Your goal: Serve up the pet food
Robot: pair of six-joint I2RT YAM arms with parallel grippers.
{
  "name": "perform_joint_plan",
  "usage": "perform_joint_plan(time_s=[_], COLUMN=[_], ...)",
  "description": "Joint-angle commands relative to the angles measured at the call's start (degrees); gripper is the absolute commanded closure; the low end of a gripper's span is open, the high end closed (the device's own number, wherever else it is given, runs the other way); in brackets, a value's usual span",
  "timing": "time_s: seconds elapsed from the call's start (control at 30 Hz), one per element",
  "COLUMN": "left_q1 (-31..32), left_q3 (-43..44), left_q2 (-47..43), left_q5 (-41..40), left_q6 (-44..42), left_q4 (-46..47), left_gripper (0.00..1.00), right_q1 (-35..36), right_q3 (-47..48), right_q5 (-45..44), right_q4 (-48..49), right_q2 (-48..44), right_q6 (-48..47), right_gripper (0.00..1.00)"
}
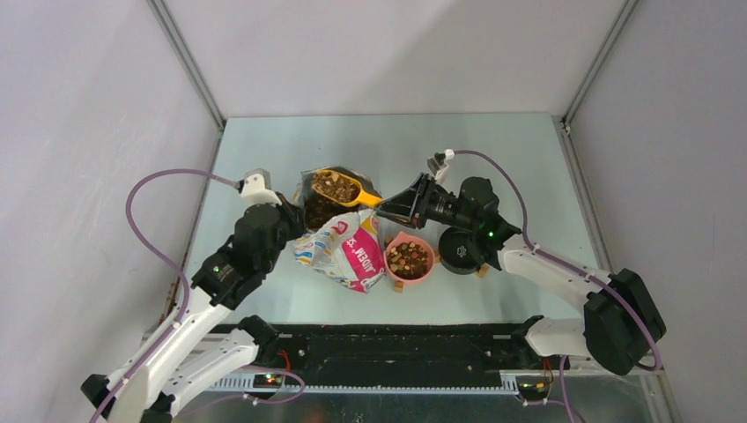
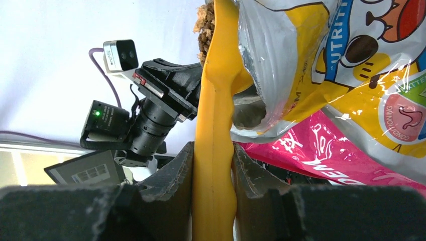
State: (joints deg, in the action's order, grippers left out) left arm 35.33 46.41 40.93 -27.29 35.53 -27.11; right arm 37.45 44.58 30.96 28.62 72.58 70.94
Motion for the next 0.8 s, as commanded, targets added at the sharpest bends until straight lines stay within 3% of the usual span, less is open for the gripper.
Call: perform_joint_plan(time_s=[0.0,0.2,0.53,0.77], left_q1=[-0.2,-0.2,-0.2,-0.2], left_q3=[-0.1,-0.2,-0.2,-0.4], left_q2=[-0.5,-0.6,-0.7,-1.0], left_q5=[-0.3,-0.2,-0.3,-0.1], left_q6=[-1.3,-1.4,-1.5,-1.5], left_q4=[-0.9,-0.9,-0.7,-0.6], left_gripper=[1.00,1.00,1.00,1.00], right_q1=[0.2,0.2,0.0,-0.2], right_q3=[0.4,0.4,0.1,-3.4], right_q5=[1.0,4.0,5.5,4.4], right_q4=[9.1,8.1,-6.5,-3.4], right_q2=[1.3,1.6,-6.1,-9.0], right_q6=[2.5,2.5,-4.5,-3.0], right_gripper=[1.00,1.00,1.00,1.00])
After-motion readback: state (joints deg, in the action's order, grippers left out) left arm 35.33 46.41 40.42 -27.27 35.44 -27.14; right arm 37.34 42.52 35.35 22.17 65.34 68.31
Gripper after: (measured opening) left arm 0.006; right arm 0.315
